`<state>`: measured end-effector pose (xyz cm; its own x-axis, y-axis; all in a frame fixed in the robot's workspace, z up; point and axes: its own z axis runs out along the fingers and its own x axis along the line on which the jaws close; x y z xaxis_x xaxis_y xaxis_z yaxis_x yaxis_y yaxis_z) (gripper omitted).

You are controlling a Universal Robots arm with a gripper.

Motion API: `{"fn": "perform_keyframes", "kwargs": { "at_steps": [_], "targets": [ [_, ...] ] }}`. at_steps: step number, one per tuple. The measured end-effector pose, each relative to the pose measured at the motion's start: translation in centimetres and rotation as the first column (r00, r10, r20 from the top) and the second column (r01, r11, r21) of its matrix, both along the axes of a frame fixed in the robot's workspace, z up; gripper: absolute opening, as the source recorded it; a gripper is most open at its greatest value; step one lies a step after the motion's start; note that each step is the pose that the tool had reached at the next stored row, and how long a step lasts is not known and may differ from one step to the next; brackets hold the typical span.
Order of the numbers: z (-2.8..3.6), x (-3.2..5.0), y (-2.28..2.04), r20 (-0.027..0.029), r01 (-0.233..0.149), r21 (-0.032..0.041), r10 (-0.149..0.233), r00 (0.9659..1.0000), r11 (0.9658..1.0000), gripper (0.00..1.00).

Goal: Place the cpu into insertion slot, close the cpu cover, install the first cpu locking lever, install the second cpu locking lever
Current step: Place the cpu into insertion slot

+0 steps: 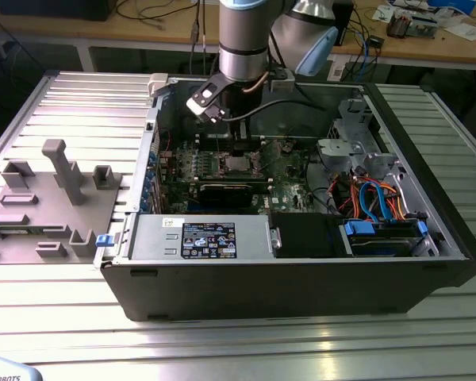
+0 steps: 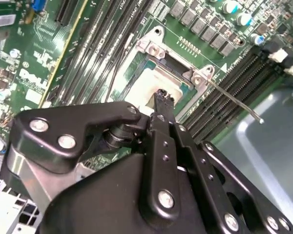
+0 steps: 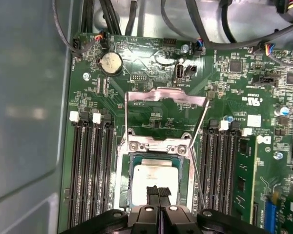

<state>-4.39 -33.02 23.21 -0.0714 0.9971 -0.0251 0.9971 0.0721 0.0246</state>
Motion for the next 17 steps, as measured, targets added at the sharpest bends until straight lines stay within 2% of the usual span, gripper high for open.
{"fn": "perform_keyframes", "kwargs": {
  "at_steps": [3,4,7,8,14,17],
  "targets": [
    [0.83,0.02,0.0,-0.0003,0.0,-0.0001,0.0,1.0,1.0,0.11],
    [1.3,0.03,0.0,-0.0002,0.0,0.0,0.0,1.0,1.0,0.11],
    [2.15,0.02,-0.01,-0.0003,0.0,-0.0001,0.0,1.0,1.0,0.11],
    [2.69,0.03,0.0,-0.0003,0.0,0.0,0.0,1.0,1.0,0.11],
    [4.57,0.02,-0.01,-0.0003,0.0,-0.0001,0.0,1.0,1.0,0.11],
    [4.65,0.03,0.0,-0.0002,0.0,0.0009,0.0,1.0,1.0,0.11]
  ]
}}
